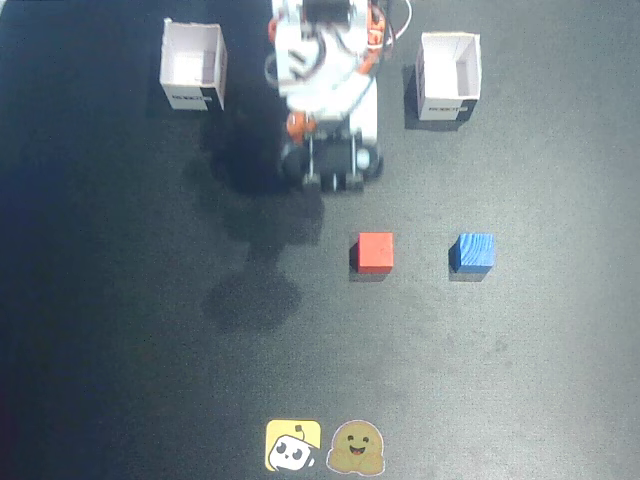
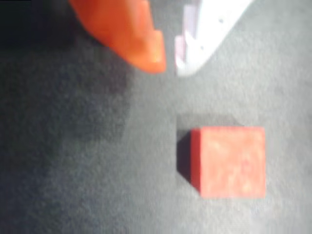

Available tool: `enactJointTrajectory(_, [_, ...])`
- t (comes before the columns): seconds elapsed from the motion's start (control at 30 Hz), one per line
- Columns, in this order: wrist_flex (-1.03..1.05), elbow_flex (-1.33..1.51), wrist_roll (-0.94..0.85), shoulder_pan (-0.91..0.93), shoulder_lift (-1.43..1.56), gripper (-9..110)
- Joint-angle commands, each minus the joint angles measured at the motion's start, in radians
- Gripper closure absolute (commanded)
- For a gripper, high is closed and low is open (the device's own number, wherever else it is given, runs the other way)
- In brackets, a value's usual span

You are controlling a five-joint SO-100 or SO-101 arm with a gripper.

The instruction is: Put the red cube in the right box and the blue cube in the left box.

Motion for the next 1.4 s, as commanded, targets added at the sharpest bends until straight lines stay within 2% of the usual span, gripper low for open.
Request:
enactJointTrajectory(0.0, [-0.048,-0.092,0.044,-0.044,-0.095,99])
enactJointTrajectory(0.27, [-0.198,-0.107,0.179,-0.161,-0.25,90])
enactJointTrajectory(0.63, [-0.288,-0.175,0.198,-0.184,-0.463,82])
enactJointTrajectory(1.37, [-0.5,-0.158,0.259,-0.235,-0.724,78])
